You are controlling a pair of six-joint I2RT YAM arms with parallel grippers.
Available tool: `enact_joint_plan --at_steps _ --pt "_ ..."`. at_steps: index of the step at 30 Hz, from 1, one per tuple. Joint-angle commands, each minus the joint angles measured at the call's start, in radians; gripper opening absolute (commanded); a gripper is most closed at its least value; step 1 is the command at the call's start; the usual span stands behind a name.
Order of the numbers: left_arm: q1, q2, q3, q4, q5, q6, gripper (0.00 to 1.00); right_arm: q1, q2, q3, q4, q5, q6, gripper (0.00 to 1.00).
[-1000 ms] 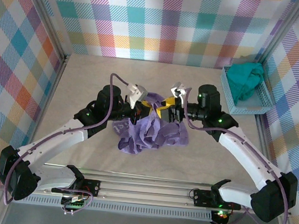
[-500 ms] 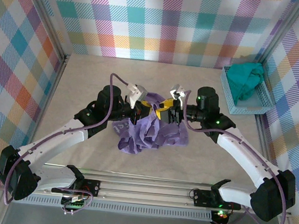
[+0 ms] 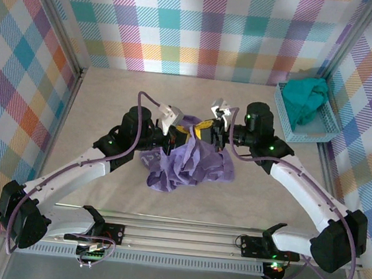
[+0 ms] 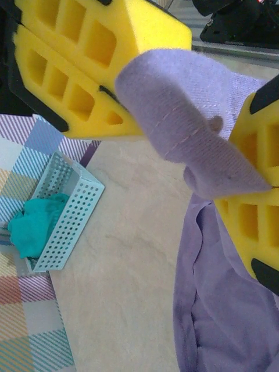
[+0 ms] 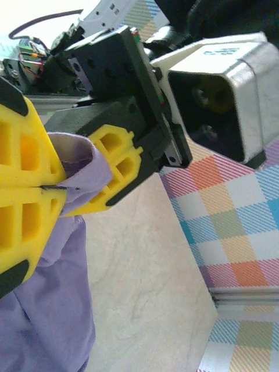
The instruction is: Fold the inside-out t-shirt
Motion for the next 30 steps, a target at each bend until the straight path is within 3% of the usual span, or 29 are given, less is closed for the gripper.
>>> enact_joint_plan --at_steps 1,4,9,16,25,30 --pt "0.006 0.008 -0.003 -0.014 -0.113 -0.041 0.09 0.005 0.024 0.07 0.004 0.086 0.095 0.0" --pt "0.005 0.0 -0.001 -0.087 -0.246 -0.099 0.26 0.015 0.05 0.104 0.002 0.179 0.204 0.0" --pt "-0.012 -0.122 -0.105 -0.12 -0.308 -0.168 0.46 0.054 0.105 0.179 -0.039 0.282 0.269 0.0" --pt "-0.033 -0.289 -0.267 -0.071 -0.204 -0.095 0.65 0.103 0.19 0.333 -0.142 0.325 0.27 0.0" --pt "-0.039 -0.189 -0.291 0.073 -0.117 0.078 0.77 0.11 0.219 0.385 -0.183 0.323 0.261 0.0" --pt "-0.067 -0.136 -0.262 0.102 -0.119 0.129 0.72 0.11 0.222 0.393 -0.201 0.327 0.25 0.0"
